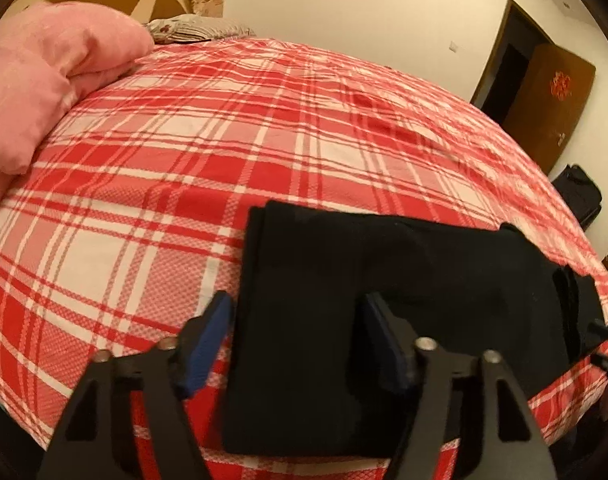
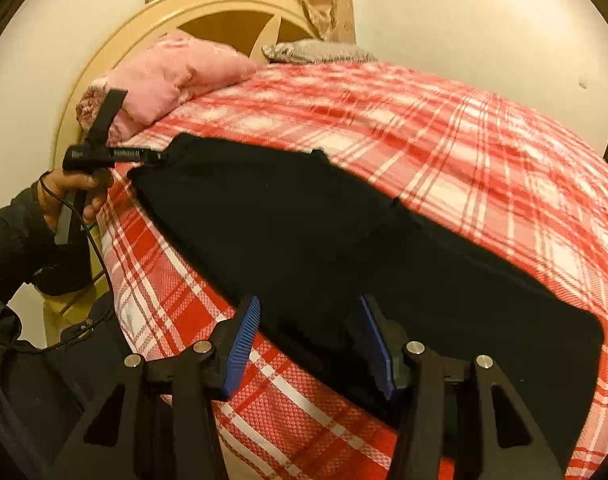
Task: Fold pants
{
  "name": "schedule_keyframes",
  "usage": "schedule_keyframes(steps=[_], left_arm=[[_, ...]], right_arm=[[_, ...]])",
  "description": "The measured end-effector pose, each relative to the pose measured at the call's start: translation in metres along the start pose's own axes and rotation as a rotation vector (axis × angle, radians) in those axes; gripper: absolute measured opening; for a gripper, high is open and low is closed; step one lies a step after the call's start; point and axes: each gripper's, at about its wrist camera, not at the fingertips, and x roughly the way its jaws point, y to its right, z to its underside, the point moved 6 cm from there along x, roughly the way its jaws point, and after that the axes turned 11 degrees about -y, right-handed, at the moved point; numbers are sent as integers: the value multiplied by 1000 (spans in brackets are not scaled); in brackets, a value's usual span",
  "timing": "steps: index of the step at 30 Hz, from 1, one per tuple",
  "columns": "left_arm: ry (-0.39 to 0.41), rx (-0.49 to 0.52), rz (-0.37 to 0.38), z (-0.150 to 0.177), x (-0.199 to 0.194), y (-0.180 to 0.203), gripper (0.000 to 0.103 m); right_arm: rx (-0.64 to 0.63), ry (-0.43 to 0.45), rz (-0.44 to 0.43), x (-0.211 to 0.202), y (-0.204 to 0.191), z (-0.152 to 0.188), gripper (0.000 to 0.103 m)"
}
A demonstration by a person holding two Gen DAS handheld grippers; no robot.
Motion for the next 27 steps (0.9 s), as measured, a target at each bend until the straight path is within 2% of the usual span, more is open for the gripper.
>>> schedule_keyframes(steps=[2,6,9,10,12,15,17,18,21,24,27], left_arm=[[-6,19,-14,0,-1,4,56],[-14,17,-11,-1,1,3,56],[-12,54,11,-2,7,5,61],[-6,53,22,-4,7,3,65],[-6,35,30,-5,8,1,66],[-14,50,13,-5,5,4,52],[-19,40,67,-6,-2,6,21],[-14,20,107,-6,-8,7,21],[12,-18,158,-9,-24,11,21],[35,-61,256,-15,-47,22,21],[49,-67,341,-22,-64,41,21]], right_arm=[[8,16,-4,-3,0,-1,53],[-5,22,1,-2,-5,-1,53],[-12,16,-3,2,-9,1,53],[-12,17,-3,2,-11,1,53],[-10,22,-3,1,-13,2,53],[-8,42,-1,-6,-13,4,53],[-8,52,8,-12,-9,8,53],[-5,56,19,-16,-6,10,53],[13,65,54,-25,7,16,53],[47,71,80,-33,24,23,53],[89,79,112,-41,40,29,53]])
